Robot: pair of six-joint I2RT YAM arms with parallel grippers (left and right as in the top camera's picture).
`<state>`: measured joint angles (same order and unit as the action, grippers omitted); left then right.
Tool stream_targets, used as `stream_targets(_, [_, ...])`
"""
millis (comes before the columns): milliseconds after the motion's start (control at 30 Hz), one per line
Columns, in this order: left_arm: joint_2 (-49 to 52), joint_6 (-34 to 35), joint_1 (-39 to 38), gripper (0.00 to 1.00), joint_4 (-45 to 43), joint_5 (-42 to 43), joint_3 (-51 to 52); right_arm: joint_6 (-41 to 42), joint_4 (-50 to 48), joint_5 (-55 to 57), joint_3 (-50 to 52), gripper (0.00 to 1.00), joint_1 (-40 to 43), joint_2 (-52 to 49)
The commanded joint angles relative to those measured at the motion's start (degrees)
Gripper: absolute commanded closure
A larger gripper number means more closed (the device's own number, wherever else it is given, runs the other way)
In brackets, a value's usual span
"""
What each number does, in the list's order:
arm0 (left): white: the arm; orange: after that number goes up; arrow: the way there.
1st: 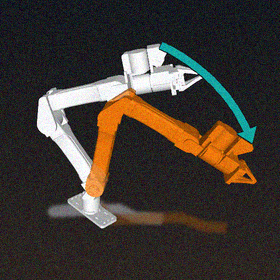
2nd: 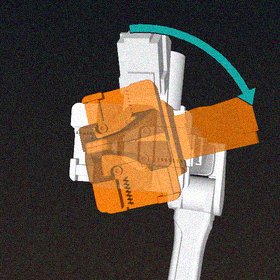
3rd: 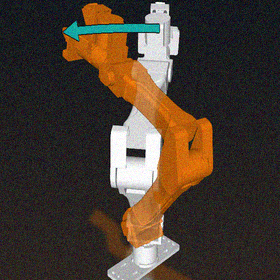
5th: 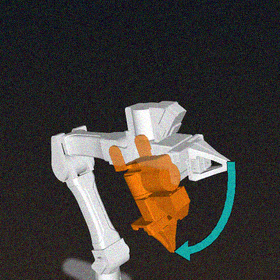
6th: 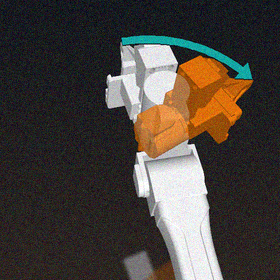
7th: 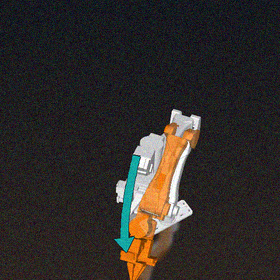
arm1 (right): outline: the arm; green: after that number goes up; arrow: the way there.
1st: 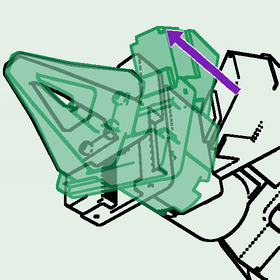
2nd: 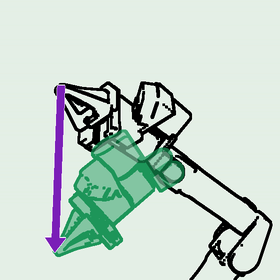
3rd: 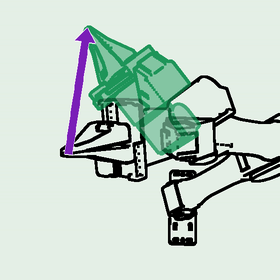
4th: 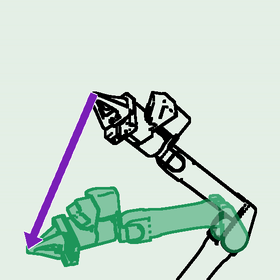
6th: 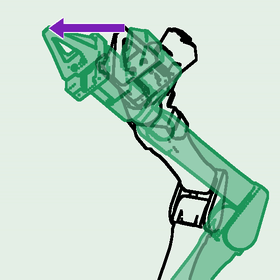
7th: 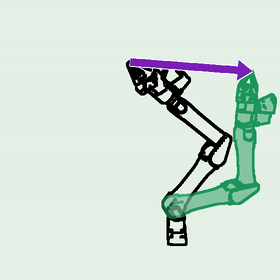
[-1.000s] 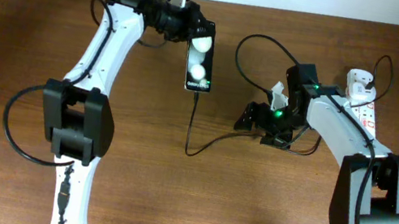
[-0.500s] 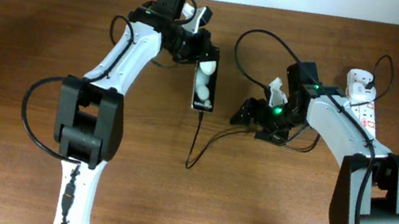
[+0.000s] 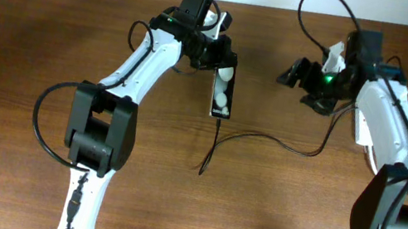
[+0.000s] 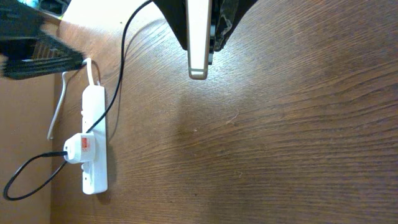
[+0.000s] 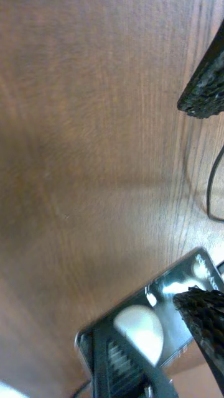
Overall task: Plug charger to phone and switch on socket
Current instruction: 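Lower the phone with the left gripper and lay it flat on the table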
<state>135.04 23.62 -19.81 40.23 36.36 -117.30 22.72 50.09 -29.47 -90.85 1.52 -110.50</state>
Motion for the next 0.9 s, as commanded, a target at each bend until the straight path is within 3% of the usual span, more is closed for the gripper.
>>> stream_targets(0, [2.38,1.86,-0.28,1.00,-0.31,-0.15,0.04,-1.75,2.80,0.68,-5.81,0.10,-0.04,1.62])
stream_targets(333, [8.37,3.78,-0.85,1.00,-0.02,2.21,0.04,-3.45,7.39,1.27,-6.51,0.10,-0.04,8.04])
stream_targets(433, [8.37,3.78,-1.20,0.86,0.13,2.21,0.04,-3.48,8.26,1.25,-6.51,0.09,-0.04,8.04])
stream_targets(633, [8.37,3.78,-1.20,0.82,0.13,2.21,0.07,-4.52,8.94,1.27,-6.51,0.09,-0.04,8.04])
stream_targets(800, [8.37,3.78,-1.18,0.69,0.55,2.21,0.04,-4.96,9.22,1.27,-6.51,0.09,-0.04,8.04])
stream_targets(867, [8.37,3.78,-1.18,0.55,0.63,2.21,0.04,-4.96,9.31,1.27,-6.51,0.10,-0.04,8.04])
